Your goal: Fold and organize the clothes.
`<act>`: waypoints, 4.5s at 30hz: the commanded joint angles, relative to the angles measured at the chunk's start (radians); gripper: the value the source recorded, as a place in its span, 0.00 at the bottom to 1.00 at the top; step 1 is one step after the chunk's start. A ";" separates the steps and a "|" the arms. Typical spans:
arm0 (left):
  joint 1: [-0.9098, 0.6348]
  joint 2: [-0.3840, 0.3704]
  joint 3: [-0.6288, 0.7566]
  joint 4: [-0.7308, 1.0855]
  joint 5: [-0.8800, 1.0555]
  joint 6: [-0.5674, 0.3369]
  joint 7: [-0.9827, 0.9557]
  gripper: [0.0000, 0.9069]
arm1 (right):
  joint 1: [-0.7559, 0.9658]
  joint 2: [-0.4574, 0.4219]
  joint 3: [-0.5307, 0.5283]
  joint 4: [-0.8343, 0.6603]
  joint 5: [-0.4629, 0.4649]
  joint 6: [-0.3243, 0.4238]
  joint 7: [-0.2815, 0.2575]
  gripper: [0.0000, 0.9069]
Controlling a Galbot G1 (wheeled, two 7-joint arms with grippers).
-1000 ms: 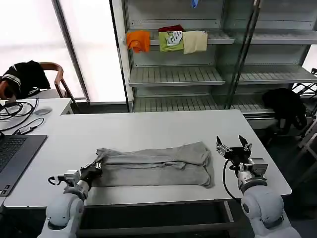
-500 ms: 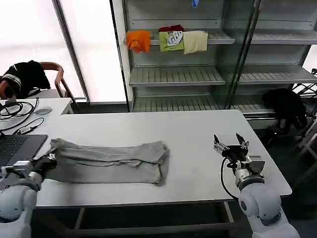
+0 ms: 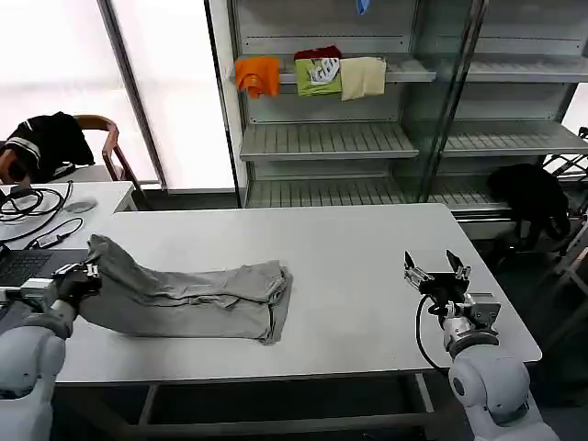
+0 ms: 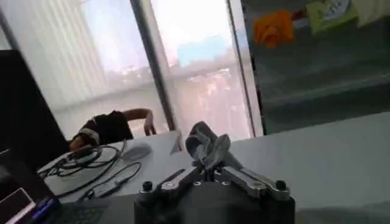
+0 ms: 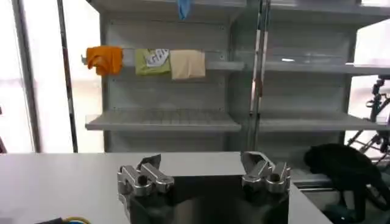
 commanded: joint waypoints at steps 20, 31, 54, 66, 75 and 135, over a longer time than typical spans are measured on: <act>-0.139 -0.159 0.562 0.006 0.080 0.014 -0.017 0.01 | -0.091 0.050 0.056 0.041 -0.067 -0.001 -0.001 1.00; -0.102 -0.133 0.569 -0.059 0.082 0.016 -0.007 0.01 | -0.111 0.057 0.049 0.035 -0.082 0.009 -0.003 1.00; -0.100 -0.198 0.602 -0.046 -0.076 0.003 -0.014 1.00 | -0.114 0.058 0.030 0.026 -0.101 0.015 -0.007 1.00; -0.117 -0.188 0.477 -0.279 -0.527 0.016 -0.187 1.00 | -0.088 0.045 -0.002 0.032 -0.114 0.004 -0.008 1.00; -0.068 -0.098 0.282 -0.172 -0.499 0.016 -0.202 1.00 | -0.055 0.028 -0.061 0.025 -0.109 -0.005 -0.008 1.00; 0.033 -0.125 0.235 0.085 -0.292 0.015 -0.052 0.01 | -0.041 0.010 -0.064 0.002 -0.086 -0.003 -0.010 1.00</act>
